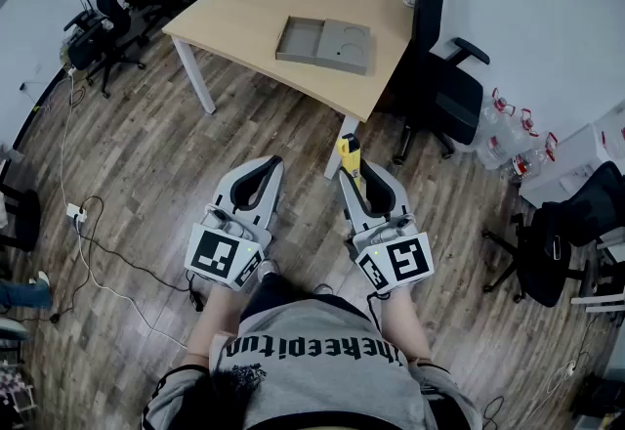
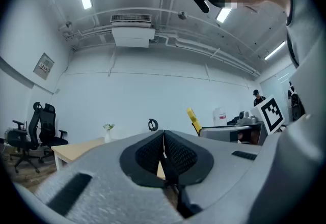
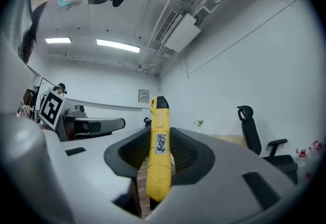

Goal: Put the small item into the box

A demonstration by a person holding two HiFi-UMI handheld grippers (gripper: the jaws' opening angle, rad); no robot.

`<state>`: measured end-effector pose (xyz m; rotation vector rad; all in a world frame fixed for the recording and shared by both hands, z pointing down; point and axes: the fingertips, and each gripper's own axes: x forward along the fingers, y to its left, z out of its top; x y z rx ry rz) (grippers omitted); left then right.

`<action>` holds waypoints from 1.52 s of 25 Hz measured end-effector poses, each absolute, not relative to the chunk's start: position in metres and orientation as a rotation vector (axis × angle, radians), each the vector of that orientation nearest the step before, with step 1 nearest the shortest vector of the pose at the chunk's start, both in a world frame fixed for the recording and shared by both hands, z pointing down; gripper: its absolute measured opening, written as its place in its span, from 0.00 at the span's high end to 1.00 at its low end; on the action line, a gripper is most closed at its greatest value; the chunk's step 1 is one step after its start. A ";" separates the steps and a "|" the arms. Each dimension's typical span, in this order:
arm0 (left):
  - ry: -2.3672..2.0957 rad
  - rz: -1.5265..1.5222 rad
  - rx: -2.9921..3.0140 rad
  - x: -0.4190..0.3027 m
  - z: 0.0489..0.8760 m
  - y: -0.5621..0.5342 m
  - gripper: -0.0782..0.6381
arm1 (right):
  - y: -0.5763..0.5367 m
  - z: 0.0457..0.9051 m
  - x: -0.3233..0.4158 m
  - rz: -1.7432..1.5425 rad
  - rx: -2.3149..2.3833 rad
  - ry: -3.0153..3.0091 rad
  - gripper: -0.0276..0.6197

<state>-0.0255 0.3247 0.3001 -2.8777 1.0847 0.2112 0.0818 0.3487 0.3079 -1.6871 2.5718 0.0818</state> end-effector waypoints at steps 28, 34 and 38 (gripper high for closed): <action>1.018 0.231 -2.868 -0.095 0.298 0.265 0.87 | 0.292 0.310 0.017 0.075 -1.726 2.486 0.77; 1.002 0.223 -2.877 -0.117 0.301 0.247 0.87 | 0.277 0.310 0.004 0.070 -1.761 2.432 0.77; 0.998 0.230 -2.893 -0.121 0.304 0.236 0.87 | 0.269 0.312 0.000 0.042 -1.760 2.423 0.77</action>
